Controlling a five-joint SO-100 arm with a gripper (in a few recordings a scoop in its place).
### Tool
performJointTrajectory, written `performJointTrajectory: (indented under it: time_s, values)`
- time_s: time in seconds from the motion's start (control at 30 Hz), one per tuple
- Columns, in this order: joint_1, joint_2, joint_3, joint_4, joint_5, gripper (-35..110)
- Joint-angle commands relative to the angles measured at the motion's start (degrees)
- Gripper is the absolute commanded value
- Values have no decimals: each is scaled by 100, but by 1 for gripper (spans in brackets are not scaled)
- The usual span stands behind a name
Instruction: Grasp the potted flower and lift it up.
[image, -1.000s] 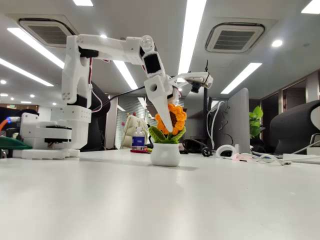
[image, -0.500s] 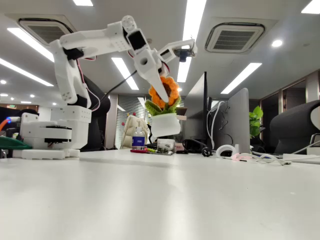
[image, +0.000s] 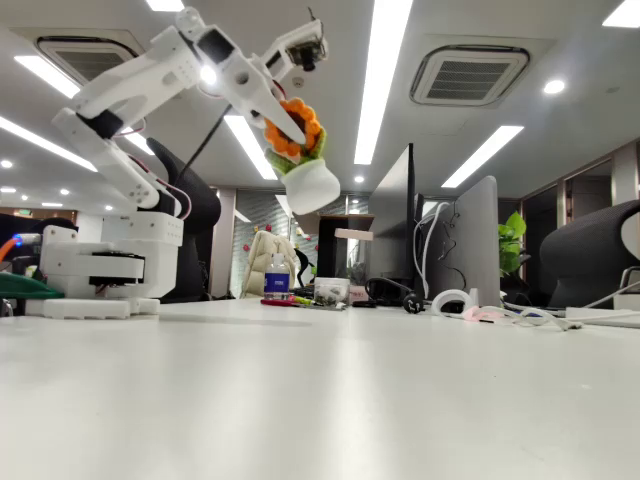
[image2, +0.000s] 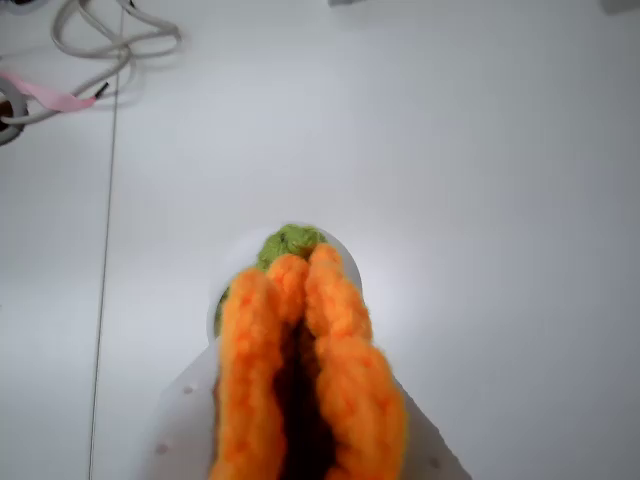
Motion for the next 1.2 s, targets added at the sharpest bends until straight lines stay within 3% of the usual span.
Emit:
performJointTrajectory:
  time_s: [0.0,0.57,1.17]
  values:
    - [-62,800,26,185,-264,0]
    - [-176,2962,158,88,-826,0]
    - [-211,3902,62,-88,-993,0]
